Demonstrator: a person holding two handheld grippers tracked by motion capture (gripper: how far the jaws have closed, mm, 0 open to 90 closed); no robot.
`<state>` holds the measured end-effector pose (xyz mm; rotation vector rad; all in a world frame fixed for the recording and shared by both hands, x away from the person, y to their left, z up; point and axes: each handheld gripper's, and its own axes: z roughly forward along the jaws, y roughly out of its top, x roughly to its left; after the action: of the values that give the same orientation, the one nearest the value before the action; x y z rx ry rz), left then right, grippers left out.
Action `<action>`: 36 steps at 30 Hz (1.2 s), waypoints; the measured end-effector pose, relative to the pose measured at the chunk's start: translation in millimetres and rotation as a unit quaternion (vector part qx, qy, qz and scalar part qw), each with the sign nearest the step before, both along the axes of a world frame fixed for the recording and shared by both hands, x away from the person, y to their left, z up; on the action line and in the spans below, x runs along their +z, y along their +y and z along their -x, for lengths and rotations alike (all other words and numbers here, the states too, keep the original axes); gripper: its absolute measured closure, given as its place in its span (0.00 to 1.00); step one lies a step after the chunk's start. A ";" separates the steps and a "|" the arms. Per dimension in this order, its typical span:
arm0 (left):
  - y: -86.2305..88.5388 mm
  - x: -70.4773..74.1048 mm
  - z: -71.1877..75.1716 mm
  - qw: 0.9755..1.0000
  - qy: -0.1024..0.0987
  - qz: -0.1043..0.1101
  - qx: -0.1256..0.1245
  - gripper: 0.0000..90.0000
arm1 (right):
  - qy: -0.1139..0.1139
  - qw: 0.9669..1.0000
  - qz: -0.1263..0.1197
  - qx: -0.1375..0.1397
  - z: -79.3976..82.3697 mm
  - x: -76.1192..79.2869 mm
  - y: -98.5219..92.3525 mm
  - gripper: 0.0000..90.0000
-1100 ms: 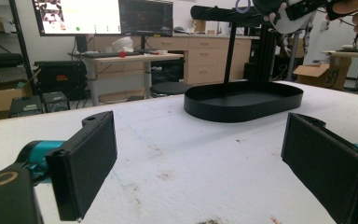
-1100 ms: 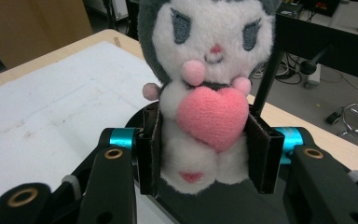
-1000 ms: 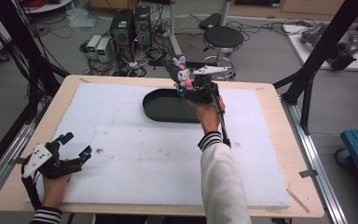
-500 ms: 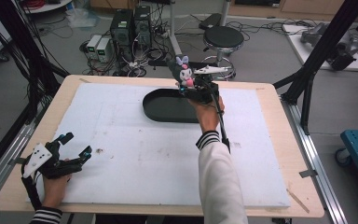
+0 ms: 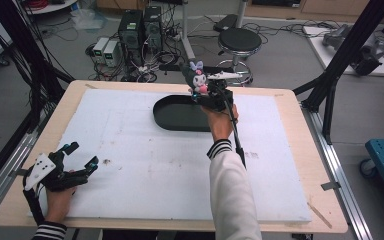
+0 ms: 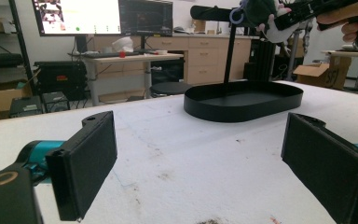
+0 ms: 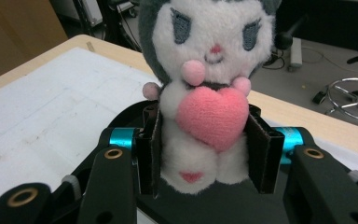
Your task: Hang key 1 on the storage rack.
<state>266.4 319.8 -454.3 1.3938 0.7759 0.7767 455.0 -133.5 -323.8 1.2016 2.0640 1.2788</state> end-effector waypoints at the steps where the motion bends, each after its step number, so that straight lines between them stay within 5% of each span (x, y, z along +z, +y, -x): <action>1: 0.0 0.0 0.0 1.000 0.000 0.000 0.000 0.12 | 0.002 1.000 0.001 -0.002 -0.3 -0.5 0.1 0.61; 9: 0.1 0.0 0.1 1.000 0.000 -0.001 0.000 0.12 | 0.018 1.000 0.000 -0.011 -2.5 -4.2 -0.5 0.61; 36: 0.0 0.0 0.1 1.000 0.000 -0.002 0.000 0.12 | 0.093 0.993 0.073 0.010 -11.4 -23.5 6.8 0.60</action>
<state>266.3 319.8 -454.3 1.3977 0.7733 0.7788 466.4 -126.7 -347.3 1.2787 2.2624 1.0370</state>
